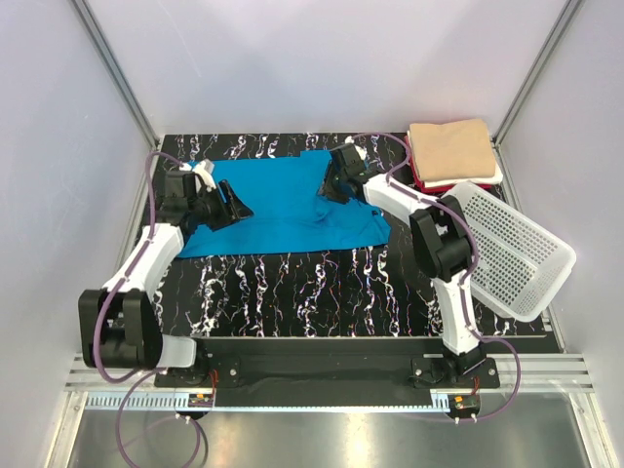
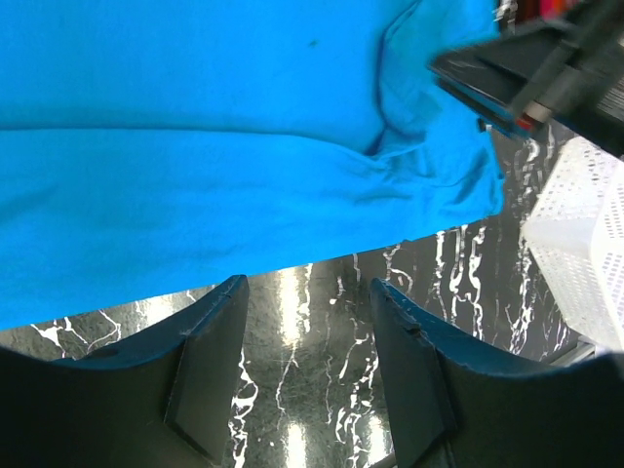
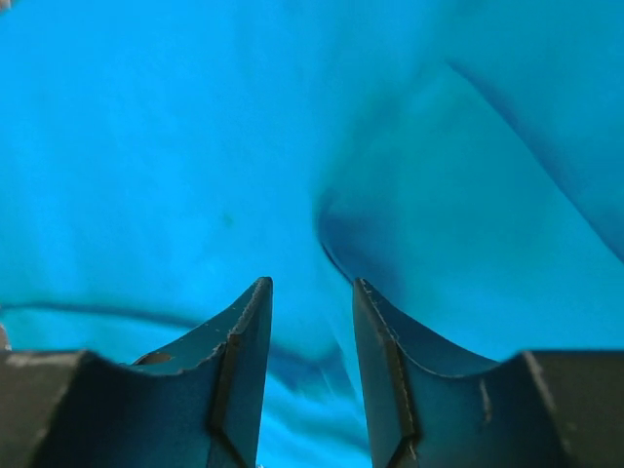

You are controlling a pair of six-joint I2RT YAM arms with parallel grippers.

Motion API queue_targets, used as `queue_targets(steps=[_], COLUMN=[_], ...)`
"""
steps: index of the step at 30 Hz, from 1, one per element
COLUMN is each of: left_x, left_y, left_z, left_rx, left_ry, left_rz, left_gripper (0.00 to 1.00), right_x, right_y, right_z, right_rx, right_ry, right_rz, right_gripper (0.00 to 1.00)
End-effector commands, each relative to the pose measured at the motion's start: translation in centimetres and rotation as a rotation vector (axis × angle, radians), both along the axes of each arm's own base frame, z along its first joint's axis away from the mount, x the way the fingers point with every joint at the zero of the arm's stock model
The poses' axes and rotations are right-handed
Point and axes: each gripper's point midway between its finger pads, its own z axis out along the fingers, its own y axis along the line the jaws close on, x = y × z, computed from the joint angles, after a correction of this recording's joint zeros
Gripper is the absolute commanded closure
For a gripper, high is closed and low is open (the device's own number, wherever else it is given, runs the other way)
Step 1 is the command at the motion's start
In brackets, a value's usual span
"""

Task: Fold and stack the t-shirts
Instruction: Fold the tshirt

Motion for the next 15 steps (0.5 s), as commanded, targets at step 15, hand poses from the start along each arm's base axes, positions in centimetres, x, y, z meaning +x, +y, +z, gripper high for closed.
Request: queue_targets(steps=[15], left_x=[1.3], left_y=[0.1], left_z=[-1.5], left_rx=[0.013], left_ry=[0.037], left_rz=[0.006], left_gripper=[0.43], right_x=[-2.6], right_y=[-0.5], right_z=[-0.1], right_rx=[0.021], right_ry=[0.099], right_rz=[-0.079], right_gripper=[0.53])
